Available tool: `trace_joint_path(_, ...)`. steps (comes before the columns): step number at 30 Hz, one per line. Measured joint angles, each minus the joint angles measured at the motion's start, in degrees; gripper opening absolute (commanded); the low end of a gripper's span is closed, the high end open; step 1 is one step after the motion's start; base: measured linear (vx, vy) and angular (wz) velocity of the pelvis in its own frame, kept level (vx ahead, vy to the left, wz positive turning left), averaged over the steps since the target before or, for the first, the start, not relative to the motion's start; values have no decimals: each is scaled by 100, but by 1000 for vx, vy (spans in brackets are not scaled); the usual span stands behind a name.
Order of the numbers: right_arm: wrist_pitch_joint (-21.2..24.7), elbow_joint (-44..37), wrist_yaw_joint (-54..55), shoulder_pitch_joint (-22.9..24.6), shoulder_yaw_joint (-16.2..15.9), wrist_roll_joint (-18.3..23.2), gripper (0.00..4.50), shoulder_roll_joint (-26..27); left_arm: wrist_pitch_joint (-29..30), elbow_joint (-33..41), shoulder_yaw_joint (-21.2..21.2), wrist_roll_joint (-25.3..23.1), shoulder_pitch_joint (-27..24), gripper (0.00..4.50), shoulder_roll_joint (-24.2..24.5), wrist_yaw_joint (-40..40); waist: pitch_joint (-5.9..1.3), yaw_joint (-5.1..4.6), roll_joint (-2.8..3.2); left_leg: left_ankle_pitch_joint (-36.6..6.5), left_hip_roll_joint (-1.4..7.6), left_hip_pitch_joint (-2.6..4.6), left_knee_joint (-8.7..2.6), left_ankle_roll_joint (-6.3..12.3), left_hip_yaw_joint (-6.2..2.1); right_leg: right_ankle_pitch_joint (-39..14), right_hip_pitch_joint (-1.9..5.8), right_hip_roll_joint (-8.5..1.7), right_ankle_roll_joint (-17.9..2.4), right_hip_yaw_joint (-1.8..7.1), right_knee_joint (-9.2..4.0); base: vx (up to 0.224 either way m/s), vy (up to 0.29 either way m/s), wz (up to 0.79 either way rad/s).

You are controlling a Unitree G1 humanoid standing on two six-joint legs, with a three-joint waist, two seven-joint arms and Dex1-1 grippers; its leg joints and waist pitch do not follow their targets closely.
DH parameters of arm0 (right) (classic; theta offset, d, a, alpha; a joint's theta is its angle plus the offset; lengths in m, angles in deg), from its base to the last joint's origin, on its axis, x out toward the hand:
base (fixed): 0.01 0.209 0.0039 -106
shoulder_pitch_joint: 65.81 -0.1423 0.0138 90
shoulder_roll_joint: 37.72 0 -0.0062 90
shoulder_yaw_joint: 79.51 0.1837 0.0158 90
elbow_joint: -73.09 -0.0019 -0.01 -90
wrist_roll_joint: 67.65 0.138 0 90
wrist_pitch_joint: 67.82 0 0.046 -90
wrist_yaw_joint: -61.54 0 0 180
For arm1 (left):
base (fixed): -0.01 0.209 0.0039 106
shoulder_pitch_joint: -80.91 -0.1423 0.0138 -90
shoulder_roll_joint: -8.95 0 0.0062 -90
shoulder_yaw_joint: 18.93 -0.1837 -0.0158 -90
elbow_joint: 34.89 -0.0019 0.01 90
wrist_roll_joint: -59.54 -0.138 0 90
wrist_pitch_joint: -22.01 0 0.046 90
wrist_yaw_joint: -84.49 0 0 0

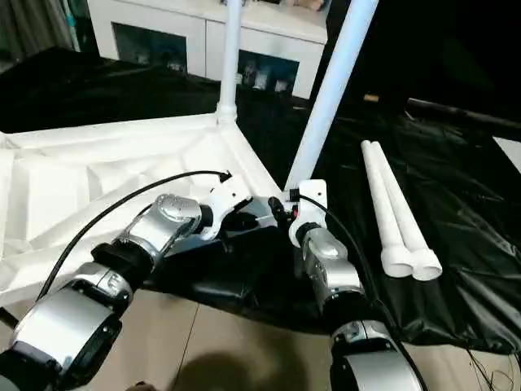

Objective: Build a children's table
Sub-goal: Rotate leg to tighten

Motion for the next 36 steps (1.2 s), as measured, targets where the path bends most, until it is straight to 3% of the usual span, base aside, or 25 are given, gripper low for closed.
trace_joint_path(3,-20,-39,-502,53,96,193,363,-66,-45,45,-7,1,-5,0,113,-219,-1,2,-5,0,0,1,-8,0,2,14,-1,0,-23,-1,1,0,0,0)
trace_joint_path(7,7,-391,-1306,350,-179,186,398,-408,-122,404,-113,-4,-160,0,372,-818,0,44,-4,0,1,-1,-20,0,4,11,-4,0,-19,-1,-2,0,0,0)
trace_joint_path(11,131,-955,-2228,706,-386,198,398,-804,-180,880,-235,9,-389,0,622,-1467,0,87,-3,-4,1,-3,-19,7,8,1,-4,0,-11,1,-6,0,0,0)
trace_joint_path(13,251,-1632,-3078,1133,-644,275,398,-1252,-215,1404,-345,150,-673,0,941,-2102,3,125,1,-9,2,-3,-23,15,11,-9,-4,-1,-9,3,-9,0,0,0)
trace_joint_path(17,327,-2390,-3992,1608,-1031,320,398,-1656,-272,1928,-459,349,-950,0,1322,-2886,6,134,4,-9,7,-1,-23,14,11,-16,-3,1,-9,1,-4,0,0,0)
trace_joint_path(26,680,-2875,-4550,1751,-1243,405,398,-1892,-69,2290,-480,415,-1099,0,1612,-3272,18,119,-40,-9,9,-3,-22,14,11,-33,-2,-1,20,5,-3,0,0,0)
trace_joint_path(27,715,-2875,-4546,1746,-1243,405,365,-1878,-55,2332,-480,424,-1120,0,1627,-3304,18,120,-40,-9,9,-3,-22,14,11,-33,-2,-1,20,5,-2,0,0,0)
trace_joint_path(29,737,-2870,-4555,1738,-1243,407,365,-1843,-54,2357,-480,437,-1135,0,1625,-3311,17,122,-40,-9,9,-2,-22,13,11,-32,-2,-1,19,5,-1,0,0,0)
trace_joint_path(36,838,-2879,-4553,1736,-1252,418,293,-1762,45,2407,-450,449,-1158,0,1634,-3306,17,116,-39,-9,8,0,-21,13,12,-15,-1,0,-9,5,1,0,0,0)
